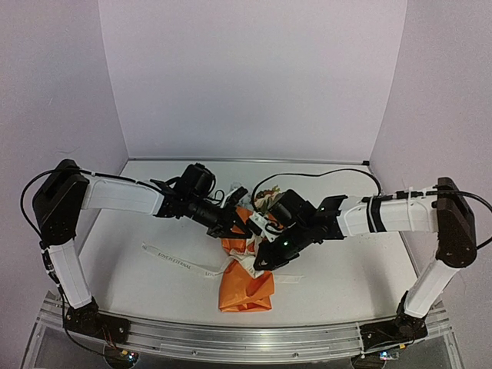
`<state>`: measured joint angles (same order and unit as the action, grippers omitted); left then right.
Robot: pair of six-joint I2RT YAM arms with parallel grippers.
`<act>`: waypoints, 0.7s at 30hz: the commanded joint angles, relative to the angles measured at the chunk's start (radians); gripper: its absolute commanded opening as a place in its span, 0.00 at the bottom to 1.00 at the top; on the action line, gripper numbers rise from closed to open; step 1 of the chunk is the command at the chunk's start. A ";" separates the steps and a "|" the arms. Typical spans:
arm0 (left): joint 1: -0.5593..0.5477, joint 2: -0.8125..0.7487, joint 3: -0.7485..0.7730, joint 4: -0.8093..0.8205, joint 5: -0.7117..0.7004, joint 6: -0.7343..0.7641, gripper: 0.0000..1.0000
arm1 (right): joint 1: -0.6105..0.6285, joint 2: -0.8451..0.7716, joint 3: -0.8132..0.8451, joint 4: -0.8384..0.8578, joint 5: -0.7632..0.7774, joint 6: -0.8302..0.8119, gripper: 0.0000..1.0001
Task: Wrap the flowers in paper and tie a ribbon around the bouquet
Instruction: Cross the half-tied ribbon over the folded bouquet.
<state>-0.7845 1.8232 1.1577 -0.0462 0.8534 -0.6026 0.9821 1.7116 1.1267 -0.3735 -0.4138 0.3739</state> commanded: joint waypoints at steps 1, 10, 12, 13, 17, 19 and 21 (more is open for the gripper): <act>0.010 -0.083 -0.050 0.042 -0.037 0.002 0.00 | -0.005 -0.064 0.016 -0.099 -0.001 -0.044 0.04; 0.016 -0.135 -0.113 0.027 -0.113 0.043 0.00 | -0.005 -0.050 0.094 -0.268 0.018 -0.128 0.03; 0.017 -0.139 -0.122 0.020 -0.127 0.052 0.00 | -0.008 -0.042 0.114 -0.301 0.029 -0.150 0.02; 0.017 -0.140 -0.127 0.020 -0.135 0.054 0.00 | -0.011 -0.038 0.123 -0.313 0.032 -0.156 0.01; 0.019 -0.157 -0.150 0.017 -0.188 0.052 0.00 | -0.024 -0.034 0.142 -0.346 0.034 -0.161 0.02; 0.020 -0.170 -0.166 0.025 -0.214 0.046 0.00 | -0.027 -0.030 0.147 -0.352 0.019 -0.155 0.06; 0.021 -0.178 -0.187 0.041 -0.220 0.033 0.00 | -0.027 -0.019 0.155 -0.354 -0.009 -0.140 0.08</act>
<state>-0.7712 1.7150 1.0002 -0.0448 0.6856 -0.5732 0.9612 1.6756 1.2388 -0.6771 -0.4015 0.2345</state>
